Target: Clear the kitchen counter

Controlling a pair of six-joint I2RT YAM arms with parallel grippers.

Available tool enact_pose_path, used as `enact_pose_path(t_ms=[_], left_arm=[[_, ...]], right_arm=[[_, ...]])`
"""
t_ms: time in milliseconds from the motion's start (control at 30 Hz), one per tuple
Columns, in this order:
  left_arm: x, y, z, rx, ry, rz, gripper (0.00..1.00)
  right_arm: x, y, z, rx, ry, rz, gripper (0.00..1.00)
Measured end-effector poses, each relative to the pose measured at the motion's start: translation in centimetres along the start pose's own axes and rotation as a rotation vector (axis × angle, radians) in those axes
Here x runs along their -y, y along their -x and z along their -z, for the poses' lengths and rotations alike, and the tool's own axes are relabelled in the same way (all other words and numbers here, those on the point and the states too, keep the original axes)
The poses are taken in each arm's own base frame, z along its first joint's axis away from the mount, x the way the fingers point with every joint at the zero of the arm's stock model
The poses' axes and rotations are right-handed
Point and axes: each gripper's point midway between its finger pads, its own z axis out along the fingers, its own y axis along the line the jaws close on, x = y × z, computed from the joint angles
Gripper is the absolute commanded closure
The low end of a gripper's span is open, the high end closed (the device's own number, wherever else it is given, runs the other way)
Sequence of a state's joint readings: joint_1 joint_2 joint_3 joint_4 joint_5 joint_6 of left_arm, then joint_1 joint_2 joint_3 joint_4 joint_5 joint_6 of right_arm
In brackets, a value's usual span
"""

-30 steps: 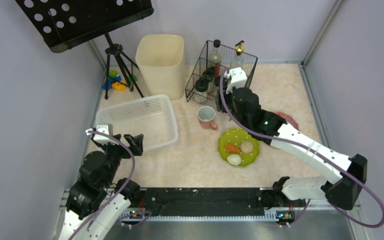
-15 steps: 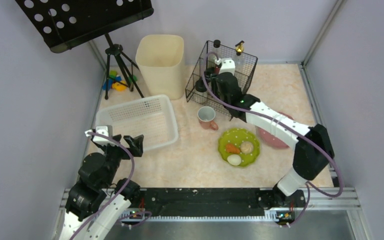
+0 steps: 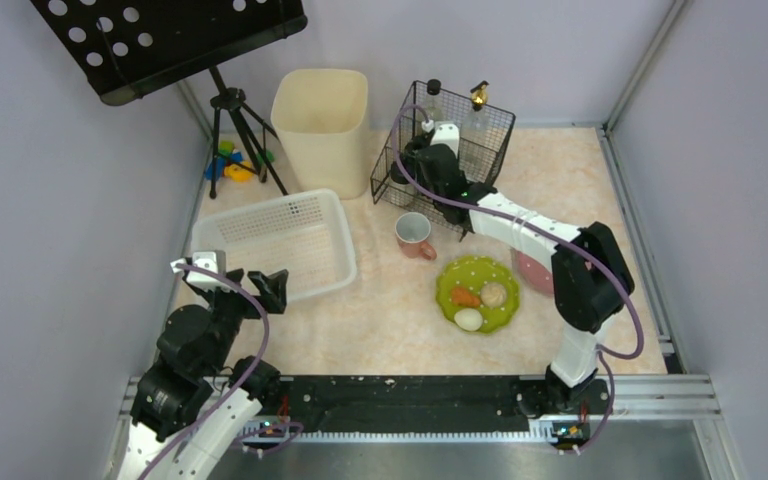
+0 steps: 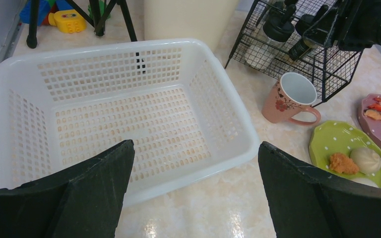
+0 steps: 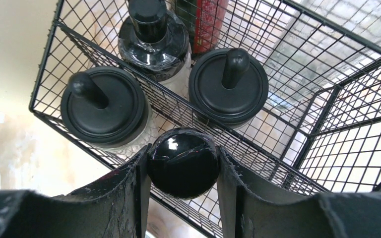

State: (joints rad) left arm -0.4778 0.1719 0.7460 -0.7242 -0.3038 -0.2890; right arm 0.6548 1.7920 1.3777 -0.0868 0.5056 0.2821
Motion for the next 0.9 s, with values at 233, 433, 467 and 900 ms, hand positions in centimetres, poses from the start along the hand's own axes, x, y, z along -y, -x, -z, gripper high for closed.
enact_pose_path(t_ms=[233,433,467,900], left_arm=[[0.0,0.1,0.2,0.010,-0.005,0.003,0.01],[0.0,0.1,0.2,0.011,-0.005,0.003,0.01],[0.0,0.1,0.2,0.010,-0.005,0.003,0.01],[0.0,0.1,0.2,0.010,-0.004,0.003,0.01]], right_arm=[[0.1,-1.2,-0.9,-0.030,-0.004,-0.025,0.49],[0.4,-1.2,-1.0,-0.031,-0.008,-0.038,0.39],[0.4,-1.2,-1.0,-0.031,-0.008,-0.038,0.38],[0.4,0.5,0.8,-0.013,0.024,-0.066,0.32]])
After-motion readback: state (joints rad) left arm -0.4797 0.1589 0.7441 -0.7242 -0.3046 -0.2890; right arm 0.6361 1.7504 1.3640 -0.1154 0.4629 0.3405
